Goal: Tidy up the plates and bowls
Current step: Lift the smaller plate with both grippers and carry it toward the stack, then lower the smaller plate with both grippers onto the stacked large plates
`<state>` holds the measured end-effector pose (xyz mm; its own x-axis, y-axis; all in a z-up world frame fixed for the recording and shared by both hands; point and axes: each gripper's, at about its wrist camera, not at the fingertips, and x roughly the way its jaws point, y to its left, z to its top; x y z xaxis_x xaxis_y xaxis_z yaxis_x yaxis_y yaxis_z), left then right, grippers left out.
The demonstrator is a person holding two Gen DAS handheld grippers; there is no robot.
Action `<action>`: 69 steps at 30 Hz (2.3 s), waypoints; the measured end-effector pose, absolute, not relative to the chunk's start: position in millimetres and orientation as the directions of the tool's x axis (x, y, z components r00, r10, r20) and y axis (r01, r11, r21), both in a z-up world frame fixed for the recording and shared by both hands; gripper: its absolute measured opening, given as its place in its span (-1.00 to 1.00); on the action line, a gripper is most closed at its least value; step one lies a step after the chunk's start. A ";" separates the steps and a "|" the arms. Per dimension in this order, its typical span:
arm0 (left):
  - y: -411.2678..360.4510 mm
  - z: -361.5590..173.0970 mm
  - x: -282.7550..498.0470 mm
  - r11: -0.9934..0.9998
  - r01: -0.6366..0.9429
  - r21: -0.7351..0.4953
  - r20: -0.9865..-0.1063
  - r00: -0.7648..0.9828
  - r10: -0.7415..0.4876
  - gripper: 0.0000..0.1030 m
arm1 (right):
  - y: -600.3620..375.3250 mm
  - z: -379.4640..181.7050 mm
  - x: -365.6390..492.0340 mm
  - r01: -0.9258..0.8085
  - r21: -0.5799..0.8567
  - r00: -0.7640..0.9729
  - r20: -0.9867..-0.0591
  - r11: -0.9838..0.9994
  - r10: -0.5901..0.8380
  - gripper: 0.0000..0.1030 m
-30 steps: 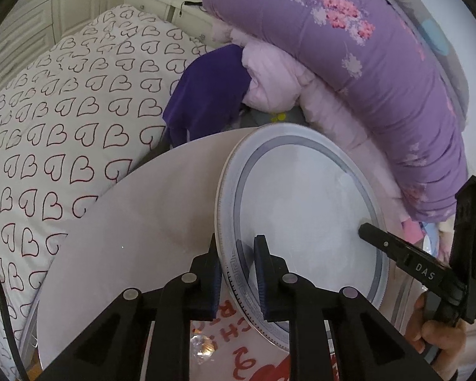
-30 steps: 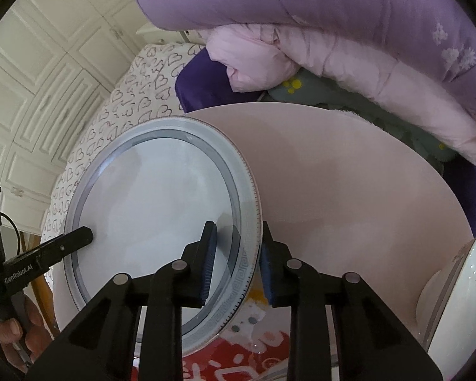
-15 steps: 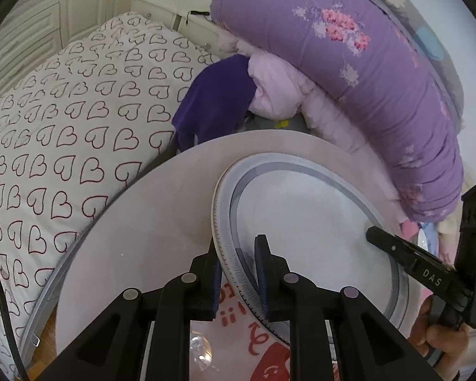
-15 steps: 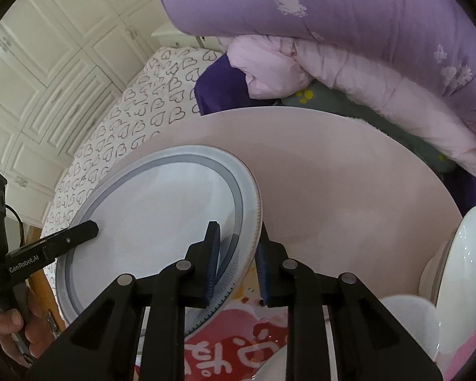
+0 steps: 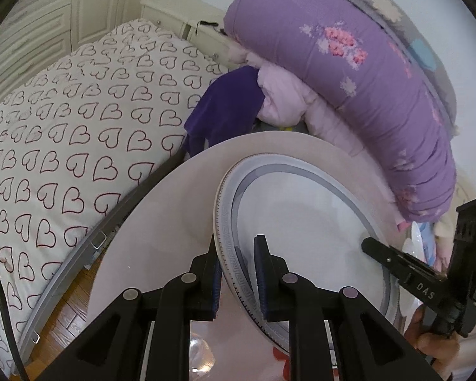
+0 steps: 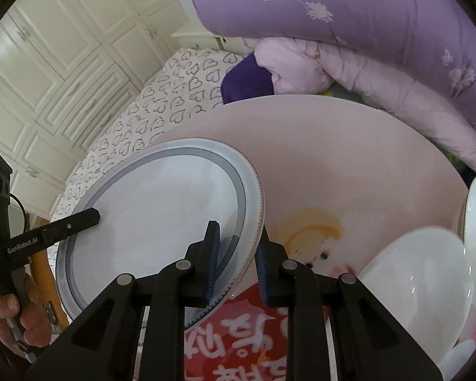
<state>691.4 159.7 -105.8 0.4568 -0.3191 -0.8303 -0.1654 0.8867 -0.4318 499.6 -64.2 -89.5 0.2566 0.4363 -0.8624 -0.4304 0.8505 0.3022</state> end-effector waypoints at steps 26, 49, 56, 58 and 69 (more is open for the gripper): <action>145.4 -19.3 476.0 0.899 -0.080 -0.430 -0.757 0.574 -0.311 -0.74 | -117.2 -30.9 361.3 -0.461 0.290 0.414 -0.765 0.838 0.492 -0.58; 100.9 -20.8 348.2 0.932 -0.050 -0.360 -0.773 0.576 -0.267 -0.70 | -162.9 -51.2 234.2 -0.449 0.278 0.461 -0.742 0.849 0.487 -0.58; 89.5 -35.3 328.5 0.935 -0.049 -0.350 -0.792 0.548 -0.268 -0.69 | -172.5 -67.5 216.0 -0.443 0.283 0.438 -0.760 0.851 0.480 -0.58; 88.2 -39.2 326.8 0.934 -0.058 -0.354 -0.796 0.543 -0.268 -0.69 | -173.9 -72.0 212.8 -0.443 0.283 0.431 -0.765 0.851 0.479 -0.58; 86.1 -55.0 330.0 0.938 -0.085 -0.335 -0.816 0.524 -0.244 -0.69 | -168.9 -90.7 209.2 -0.451 0.277 0.393 -0.792 0.849 0.467 -0.58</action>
